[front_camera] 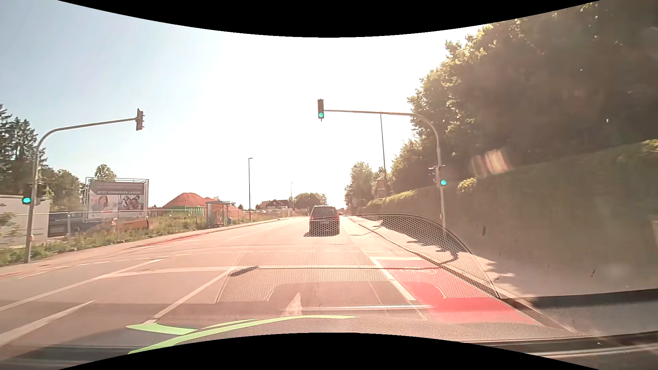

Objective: Follow the waypoints while adhering to traffic rules and regulations

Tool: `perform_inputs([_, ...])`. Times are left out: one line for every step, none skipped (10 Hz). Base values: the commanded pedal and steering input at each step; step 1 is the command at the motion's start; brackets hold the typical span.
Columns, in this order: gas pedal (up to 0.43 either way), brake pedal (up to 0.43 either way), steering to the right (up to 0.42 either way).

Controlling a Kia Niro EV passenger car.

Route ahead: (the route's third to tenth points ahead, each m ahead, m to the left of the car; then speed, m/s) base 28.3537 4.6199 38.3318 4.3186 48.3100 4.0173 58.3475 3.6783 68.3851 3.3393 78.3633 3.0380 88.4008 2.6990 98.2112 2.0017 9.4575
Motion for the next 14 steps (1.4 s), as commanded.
perform_inputs([0.11, 0.0, 0.007])
perform_inputs([0.11, 0.0, 0.008])
perform_inputs([0.11, 0.0, 0.008])
perform_inputs([0.11, 0.0, 0.008])
perform_inputs([0.11, 0.0, 0.008])
perform_inputs([0.11, 0.0, 0.009])
perform_inputs([0.11, 0.0, 0.008])
perform_inputs([0.11, 0.0, 0.009])
perform_inputs([0.11, 0.0, 0.008])
perform_inputs([0.11, 0.0, 0.008])
perform_inputs([0.11, 0.0, 0.008])
perform_inputs([0.11, 0.0, 0.007])
perform_inputs([0.098, 0.0, 0.007])
perform_inputs([0.098, 0.0, 0.007])
